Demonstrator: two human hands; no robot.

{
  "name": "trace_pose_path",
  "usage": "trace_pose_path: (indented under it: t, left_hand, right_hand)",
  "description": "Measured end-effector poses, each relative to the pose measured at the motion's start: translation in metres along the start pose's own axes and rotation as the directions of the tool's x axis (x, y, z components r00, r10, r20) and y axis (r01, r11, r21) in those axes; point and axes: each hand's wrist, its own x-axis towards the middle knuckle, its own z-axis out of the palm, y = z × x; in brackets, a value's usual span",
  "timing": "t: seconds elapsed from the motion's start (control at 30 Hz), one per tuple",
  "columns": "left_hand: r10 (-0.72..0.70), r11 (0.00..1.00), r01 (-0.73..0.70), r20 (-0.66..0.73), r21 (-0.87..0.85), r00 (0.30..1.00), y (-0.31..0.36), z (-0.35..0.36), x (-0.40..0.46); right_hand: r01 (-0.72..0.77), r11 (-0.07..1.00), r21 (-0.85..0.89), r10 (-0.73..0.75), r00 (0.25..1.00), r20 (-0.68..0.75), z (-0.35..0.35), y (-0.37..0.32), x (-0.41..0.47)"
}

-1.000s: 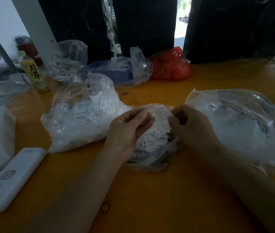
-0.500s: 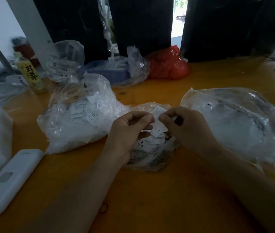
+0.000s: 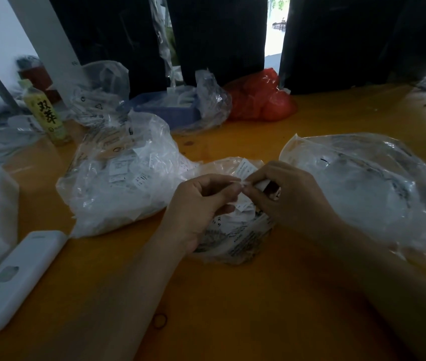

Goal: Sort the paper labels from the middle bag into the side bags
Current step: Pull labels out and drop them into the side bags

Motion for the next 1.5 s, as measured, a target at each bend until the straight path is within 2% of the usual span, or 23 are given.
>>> trace_pose_path:
  t: [0.17, 0.23, 0.3, 0.4, 0.57, 0.83, 0.97, 1.03, 1.23, 1.5]
  left_hand:
    - [-0.032, 0.967, 0.013, -0.072, -0.254, 0.997, -0.001, -0.001, 0.004]
    - [-0.048, 0.952, 0.024, -0.073, -0.305, 0.996, 0.0, -0.001, 0.004]
    - [-0.059, 0.958, 0.036, -0.072, -0.284, 0.996, 0.001, -0.001, 0.003]
    - [-0.052, 0.986, 0.037, -0.087, -0.165, 0.995, 0.001, -0.003, 0.003]
    - [-0.054, 0.951, 0.026, -0.084, -0.31, 0.995, 0.0, -0.002, 0.005]
    - [-0.044, 0.944, 0.022, -0.061, -0.328, 0.997, -0.005, -0.004, 0.007]
    - [-0.041, 0.95, 0.036, -0.011, -0.31, 0.999, -0.005, -0.002, 0.006]
    - [-0.036, 0.956, 0.037, 0.009, -0.292, 0.999, -0.005, 0.0, 0.005]
    - [-0.012, 0.968, 0.019, 0.032, -0.25, 0.999, -0.007, 0.0, 0.004]
    - [0.019, 0.985, -0.006, 0.071, -0.175, 0.997, -0.008, 0.001, 0.003]
  right_hand:
    - [-0.2, 0.958, 0.204, 0.227, 0.967, -0.114, -0.002, 0.006, 0.002]
    - [-0.277, 0.909, 0.31, 0.322, 0.941, -0.105, -0.002, 0.008, 0.002]
    - [-0.323, 0.86, 0.395, 0.378, 0.923, -0.069, -0.003, 0.009, 0.002]
    - [-0.342, 0.826, 0.449, 0.4, 0.916, -0.037, -0.004, 0.011, 0.002]
    - [-0.361, 0.742, 0.565, 0.443, 0.896, -0.009, -0.003, 0.01, 0.002]
    - [-0.303, 0.807, 0.507, 0.423, 0.895, -0.138, -0.007, 0.01, 0.003]
    - [-0.264, 0.76, 0.594, 0.405, 0.907, -0.115, -0.011, 0.008, 0.005]
    - [-0.224, 0.771, 0.595, 0.359, 0.926, -0.117, -0.013, 0.006, 0.004]
    - [-0.15, 0.876, 0.459, 0.234, 0.963, -0.131, -0.012, -0.002, 0.0]
    - [-0.133, 0.899, 0.417, 0.204, 0.97, -0.131, -0.011, -0.002, 0.001]
